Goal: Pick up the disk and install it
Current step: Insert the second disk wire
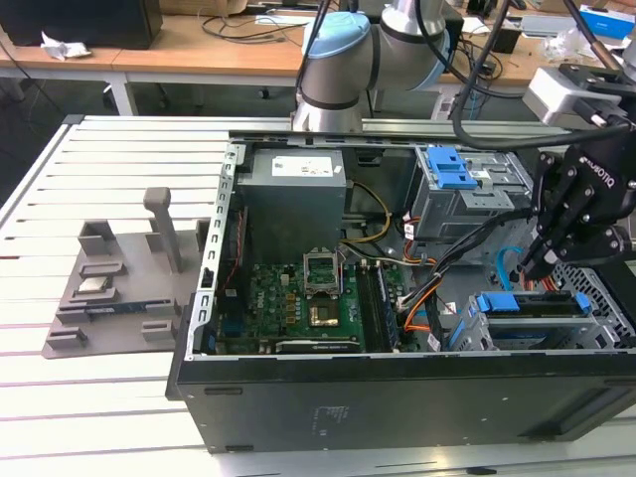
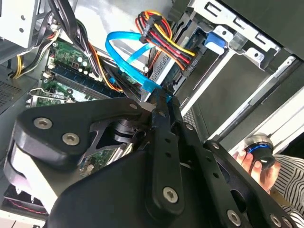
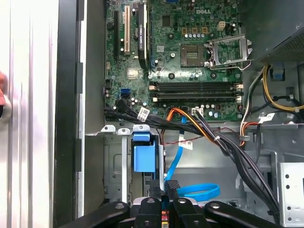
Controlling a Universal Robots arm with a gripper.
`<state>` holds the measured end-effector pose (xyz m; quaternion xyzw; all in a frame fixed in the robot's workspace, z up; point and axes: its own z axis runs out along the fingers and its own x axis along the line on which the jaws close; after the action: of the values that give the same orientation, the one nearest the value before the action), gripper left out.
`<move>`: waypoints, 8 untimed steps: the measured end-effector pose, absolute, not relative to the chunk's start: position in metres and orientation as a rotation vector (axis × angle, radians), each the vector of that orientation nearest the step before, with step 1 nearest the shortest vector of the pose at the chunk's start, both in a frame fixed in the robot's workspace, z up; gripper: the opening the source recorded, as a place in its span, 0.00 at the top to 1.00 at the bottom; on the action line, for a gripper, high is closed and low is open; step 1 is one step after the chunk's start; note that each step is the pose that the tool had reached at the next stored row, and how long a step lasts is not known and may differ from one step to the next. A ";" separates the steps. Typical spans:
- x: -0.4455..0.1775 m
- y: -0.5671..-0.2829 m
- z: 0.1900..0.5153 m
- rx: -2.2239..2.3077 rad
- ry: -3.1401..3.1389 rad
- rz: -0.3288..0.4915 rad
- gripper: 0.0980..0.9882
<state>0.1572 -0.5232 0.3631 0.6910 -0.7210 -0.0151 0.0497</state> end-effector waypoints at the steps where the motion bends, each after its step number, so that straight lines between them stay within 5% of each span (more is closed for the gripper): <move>1: 0.158 -0.523 0.362 2.105 -2.196 -0.045 0.93; 8: 0.160 -0.524 0.354 2.104 -2.196 -0.045 0.93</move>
<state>0.1598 -0.5240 0.3541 0.6909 -0.7210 -0.0146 0.0501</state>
